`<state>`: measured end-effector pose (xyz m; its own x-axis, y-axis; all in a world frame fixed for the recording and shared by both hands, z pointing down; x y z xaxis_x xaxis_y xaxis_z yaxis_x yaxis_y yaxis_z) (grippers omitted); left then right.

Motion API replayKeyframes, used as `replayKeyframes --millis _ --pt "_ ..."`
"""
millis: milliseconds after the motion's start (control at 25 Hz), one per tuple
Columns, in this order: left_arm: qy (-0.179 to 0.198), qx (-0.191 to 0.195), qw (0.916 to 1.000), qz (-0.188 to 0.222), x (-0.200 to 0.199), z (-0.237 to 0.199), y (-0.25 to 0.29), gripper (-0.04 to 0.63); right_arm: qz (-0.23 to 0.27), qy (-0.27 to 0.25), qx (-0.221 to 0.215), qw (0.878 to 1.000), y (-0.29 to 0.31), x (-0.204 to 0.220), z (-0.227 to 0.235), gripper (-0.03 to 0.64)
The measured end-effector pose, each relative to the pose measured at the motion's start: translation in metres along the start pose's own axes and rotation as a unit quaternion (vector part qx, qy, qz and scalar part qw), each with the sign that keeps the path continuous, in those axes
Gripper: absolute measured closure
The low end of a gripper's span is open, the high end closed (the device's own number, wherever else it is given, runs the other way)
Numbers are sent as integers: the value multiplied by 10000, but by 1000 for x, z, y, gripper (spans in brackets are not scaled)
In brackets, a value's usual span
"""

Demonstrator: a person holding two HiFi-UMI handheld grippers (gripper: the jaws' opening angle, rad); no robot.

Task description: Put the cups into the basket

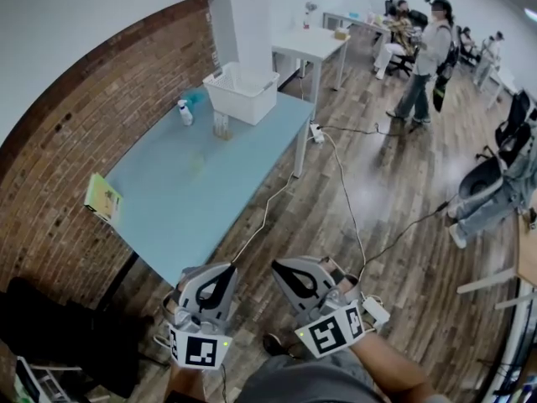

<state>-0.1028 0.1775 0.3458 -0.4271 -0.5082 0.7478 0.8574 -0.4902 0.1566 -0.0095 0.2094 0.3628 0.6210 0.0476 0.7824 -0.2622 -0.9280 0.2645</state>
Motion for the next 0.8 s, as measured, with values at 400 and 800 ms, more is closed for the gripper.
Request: replayKeyframes --millis 400,800 --pt "-2 -354 9990 -268 18 -41 38 595 338 -62 -240 9991 55 3 42 603" --pt "34 -989 9922 -757 9 -67 124 595 858 -203 -825 9927 103 37 128 603"
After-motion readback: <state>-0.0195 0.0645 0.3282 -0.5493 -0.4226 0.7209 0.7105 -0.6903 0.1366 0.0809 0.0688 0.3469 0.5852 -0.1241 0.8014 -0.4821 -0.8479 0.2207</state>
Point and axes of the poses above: the fingertips, and each gripper's own axes: y forward along the fingers, z to its right, x out of its underside, the point moved 3 cm from there along -y, backward along the fingers, and after that the axes turned 8 degrees about -z, right-handed, at the moved point
